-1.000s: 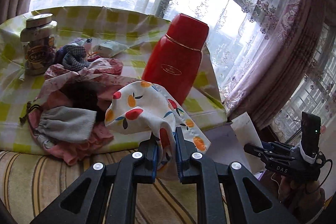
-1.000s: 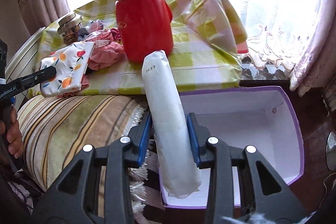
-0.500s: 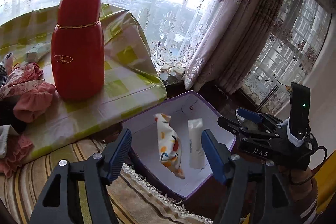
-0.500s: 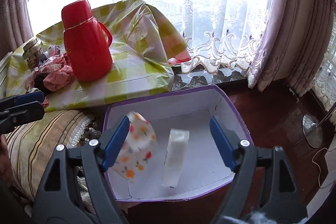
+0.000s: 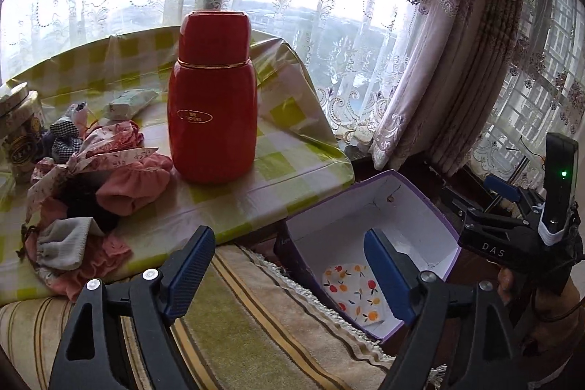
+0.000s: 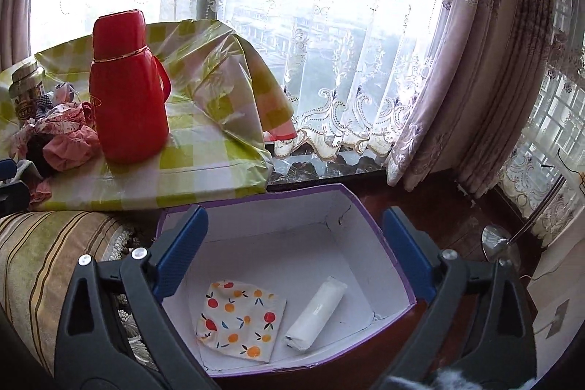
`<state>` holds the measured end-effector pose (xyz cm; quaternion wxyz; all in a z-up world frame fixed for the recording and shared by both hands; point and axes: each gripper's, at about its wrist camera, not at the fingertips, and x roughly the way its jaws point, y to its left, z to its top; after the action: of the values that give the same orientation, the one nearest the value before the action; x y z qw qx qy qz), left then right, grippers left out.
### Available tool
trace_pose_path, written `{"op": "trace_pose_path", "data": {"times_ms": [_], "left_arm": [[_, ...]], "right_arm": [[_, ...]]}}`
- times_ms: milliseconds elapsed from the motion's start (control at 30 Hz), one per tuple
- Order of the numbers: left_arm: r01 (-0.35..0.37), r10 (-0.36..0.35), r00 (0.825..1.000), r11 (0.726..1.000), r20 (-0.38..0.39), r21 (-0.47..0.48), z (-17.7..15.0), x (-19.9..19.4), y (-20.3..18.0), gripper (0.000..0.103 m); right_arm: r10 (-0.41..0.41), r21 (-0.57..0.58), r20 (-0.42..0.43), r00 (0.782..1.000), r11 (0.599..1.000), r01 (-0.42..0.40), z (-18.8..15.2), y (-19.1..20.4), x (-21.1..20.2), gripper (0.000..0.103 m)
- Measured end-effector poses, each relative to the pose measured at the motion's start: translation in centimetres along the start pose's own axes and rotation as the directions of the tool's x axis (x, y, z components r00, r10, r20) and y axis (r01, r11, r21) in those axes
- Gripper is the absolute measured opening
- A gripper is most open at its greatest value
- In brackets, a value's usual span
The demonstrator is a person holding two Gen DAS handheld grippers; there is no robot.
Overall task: Organize soft objects
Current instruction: 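Move both open tools back toward the clothes pile, then grasp the grey drawstring pouch with the left tool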
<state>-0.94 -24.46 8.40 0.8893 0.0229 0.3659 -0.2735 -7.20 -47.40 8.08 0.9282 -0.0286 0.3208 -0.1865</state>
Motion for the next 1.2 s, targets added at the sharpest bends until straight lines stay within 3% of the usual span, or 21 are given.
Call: {"op": "trace_pose_path", "data": {"times_ms": [100,200,400,567,767,867,1067,1200], "left_arm": [[-0.041,0.042,0.998,0.999,0.043,-0.006,-0.5,-0.8,1.9,0.085],[-0.089,0.090,0.995,0.996,0.033,-0.032,-1.4,-1.4,4.4,0.085],[-0.090,0.085,0.996,0.964,-0.034,-0.249,-3.5,-2.7,11.9,0.085],[-0.072,0.069,0.997,0.903,-0.024,-0.423,-5.2,-4.0,17.3,0.084],[-0.016,0.008,1.000,0.816,-0.016,-0.578,-6.5,-4.0,21.1,0.081],[0.000,-0.008,1.000,0.780,-0.010,-0.625,-6.6,-3.5,22.3,0.073],[0.012,-0.023,1.000,0.737,-0.008,-0.676,-6.1,-2.5,24.4,0.072],[0.020,-0.056,0.998,0.668,-0.023,-0.744,-6.1,-0.8,26.4,0.072]], "right_arm": [[0.071,-0.017,0.017,0.997,0.997,-0.071,0.3,1.5,-0.3,0.098],[0.203,-0.005,0.016,0.979,0.979,-0.203,0.3,2.9,-0.6,0.098],[0.375,-0.030,-0.031,0.927,0.926,-0.375,0.3,7.0,-0.7,0.098],[0.418,-0.104,-0.065,0.906,0.900,-0.423,0.3,10.5,-1.1,0.098],[0.475,-0.138,-0.113,0.873,0.862,-0.487,0.5,13.8,-0.5,0.098],[0.497,-0.148,-0.135,0.857,0.846,-0.513,0.7,15.1,-0.1,0.098],[0.522,-0.165,-0.170,0.836,0.821,-0.547,1.0,17.5,0.7,0.098],[0.536,-0.163,-0.194,0.822,0.809,-0.566,1.5,18.7,1.3,0.098]]}}
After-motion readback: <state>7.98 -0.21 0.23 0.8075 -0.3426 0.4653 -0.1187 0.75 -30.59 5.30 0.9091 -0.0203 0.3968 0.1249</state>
